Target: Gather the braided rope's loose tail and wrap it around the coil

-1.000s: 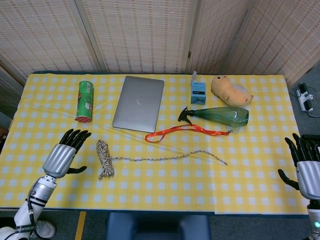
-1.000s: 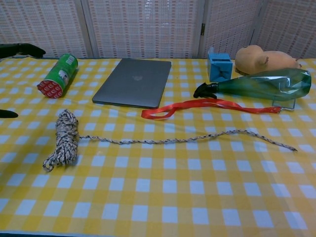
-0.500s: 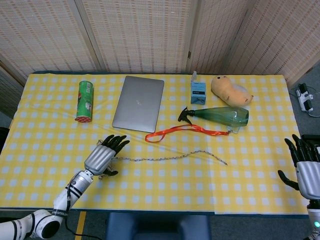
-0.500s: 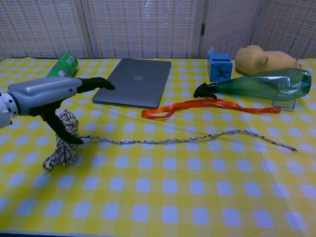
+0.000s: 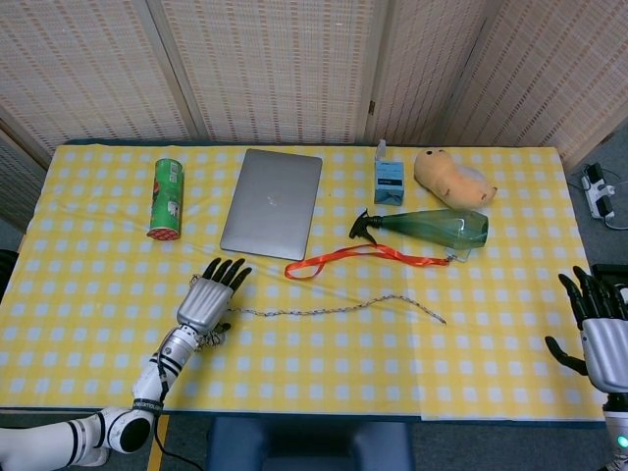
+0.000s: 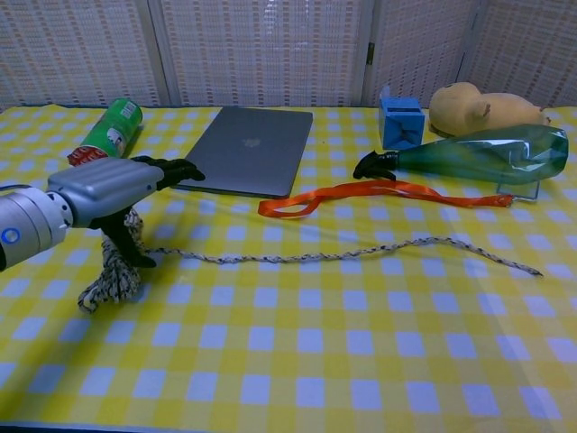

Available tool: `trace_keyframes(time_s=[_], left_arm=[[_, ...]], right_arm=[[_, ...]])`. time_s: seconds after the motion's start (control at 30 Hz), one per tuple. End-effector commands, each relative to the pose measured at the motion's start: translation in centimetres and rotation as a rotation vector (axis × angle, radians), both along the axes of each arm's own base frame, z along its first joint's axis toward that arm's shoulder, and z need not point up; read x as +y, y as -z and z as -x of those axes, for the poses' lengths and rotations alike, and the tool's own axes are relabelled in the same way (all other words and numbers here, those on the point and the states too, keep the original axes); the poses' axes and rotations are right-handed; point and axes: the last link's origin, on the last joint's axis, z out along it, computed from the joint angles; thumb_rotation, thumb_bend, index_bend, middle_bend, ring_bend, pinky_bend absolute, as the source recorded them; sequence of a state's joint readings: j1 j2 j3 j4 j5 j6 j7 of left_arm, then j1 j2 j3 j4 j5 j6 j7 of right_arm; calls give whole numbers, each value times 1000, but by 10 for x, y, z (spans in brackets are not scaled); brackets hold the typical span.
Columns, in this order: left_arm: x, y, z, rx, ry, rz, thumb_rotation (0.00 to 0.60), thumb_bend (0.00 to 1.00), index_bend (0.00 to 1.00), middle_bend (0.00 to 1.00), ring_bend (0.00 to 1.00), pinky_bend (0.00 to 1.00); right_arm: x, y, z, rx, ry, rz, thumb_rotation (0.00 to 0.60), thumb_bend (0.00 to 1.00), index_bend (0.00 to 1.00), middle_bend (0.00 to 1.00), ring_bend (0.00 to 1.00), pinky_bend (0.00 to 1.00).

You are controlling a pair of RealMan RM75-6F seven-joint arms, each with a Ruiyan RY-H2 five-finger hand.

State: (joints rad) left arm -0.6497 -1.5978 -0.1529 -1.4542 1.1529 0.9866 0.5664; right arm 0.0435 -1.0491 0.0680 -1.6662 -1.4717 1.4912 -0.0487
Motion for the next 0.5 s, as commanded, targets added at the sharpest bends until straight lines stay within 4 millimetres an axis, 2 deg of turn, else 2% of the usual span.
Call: trace_keyframes(time_s=[0.03, 0.3, 0.5], left_arm=[[0, 0, 8, 43, -7, -45, 600, 95, 0, 1, 0, 0], [-6, -18, 34, 96, -80, -109, 600, 95, 0, 0, 0, 0], [-22, -25, 45, 81, -144, -67, 600, 94, 0, 0, 0, 0]], right_arm=[[0, 0, 0, -1, 0, -1, 600, 303, 0, 0, 43, 0], [0, 0, 0, -6, -2, -4, 600, 302, 0, 0, 40, 0], [-2, 2, 0, -17, -7, -12, 600, 303, 0, 0, 37, 0]])
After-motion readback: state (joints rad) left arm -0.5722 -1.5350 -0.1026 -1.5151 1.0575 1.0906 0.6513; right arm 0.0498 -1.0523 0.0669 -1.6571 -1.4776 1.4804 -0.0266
